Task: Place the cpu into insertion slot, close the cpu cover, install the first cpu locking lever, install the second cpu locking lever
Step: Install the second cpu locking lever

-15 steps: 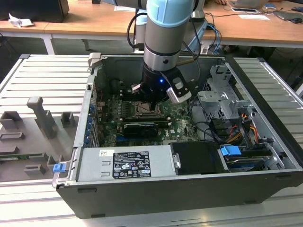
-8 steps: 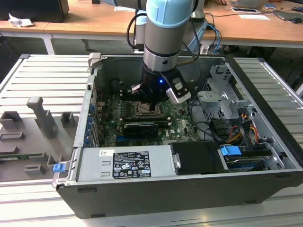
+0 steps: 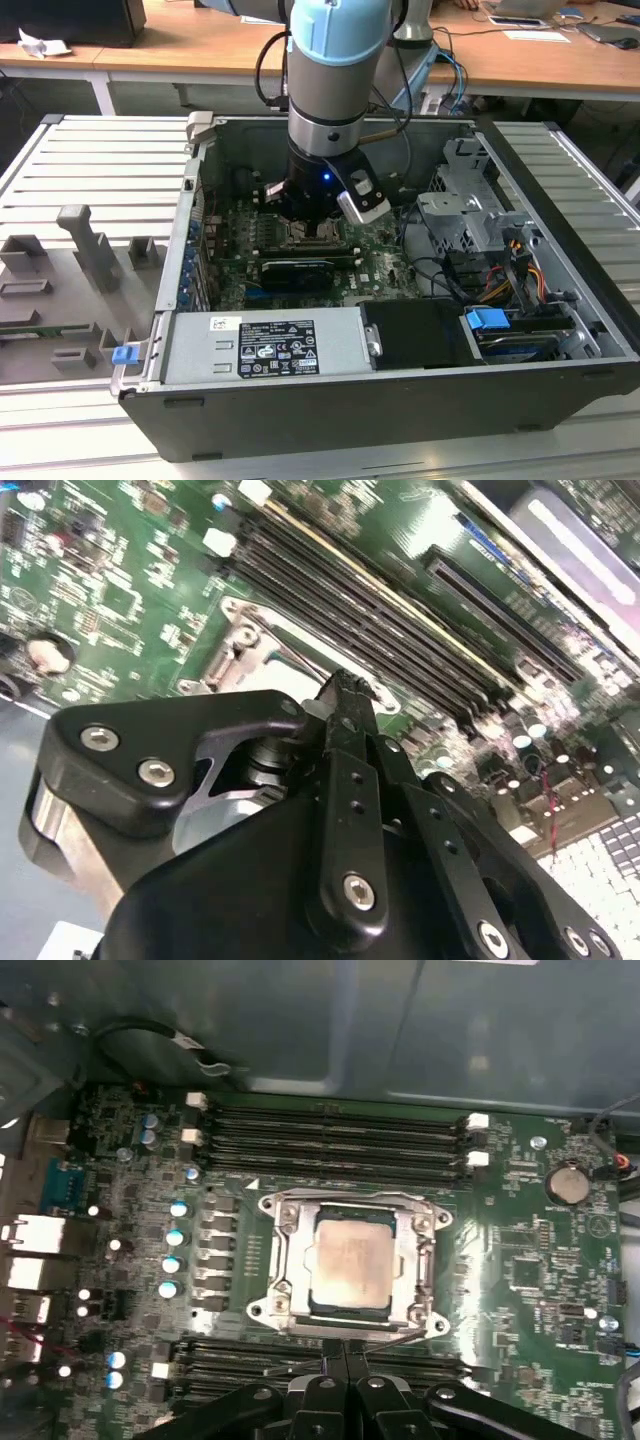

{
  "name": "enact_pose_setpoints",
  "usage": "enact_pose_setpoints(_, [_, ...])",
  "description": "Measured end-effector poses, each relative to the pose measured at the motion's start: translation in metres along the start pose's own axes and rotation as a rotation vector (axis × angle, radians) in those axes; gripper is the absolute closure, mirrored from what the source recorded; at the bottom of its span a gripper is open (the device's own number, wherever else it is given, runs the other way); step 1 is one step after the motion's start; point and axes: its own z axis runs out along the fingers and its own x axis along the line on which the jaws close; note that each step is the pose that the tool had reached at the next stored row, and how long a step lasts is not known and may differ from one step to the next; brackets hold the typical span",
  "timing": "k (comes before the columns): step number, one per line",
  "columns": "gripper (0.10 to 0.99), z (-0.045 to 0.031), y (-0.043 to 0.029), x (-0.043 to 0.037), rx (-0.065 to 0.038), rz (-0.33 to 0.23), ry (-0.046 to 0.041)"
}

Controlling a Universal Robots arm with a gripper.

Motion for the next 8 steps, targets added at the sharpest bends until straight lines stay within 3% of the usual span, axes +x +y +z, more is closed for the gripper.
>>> enact_pose_setpoints(3, [0.98, 0.0024, -0.0001, 0.0058, 0.0, 0.0, -0.0001])
enact_pose_setpoints(8, [0.98, 0.0103, -0.0015, 0.0075, -0.001, 0.0, -0.0001])
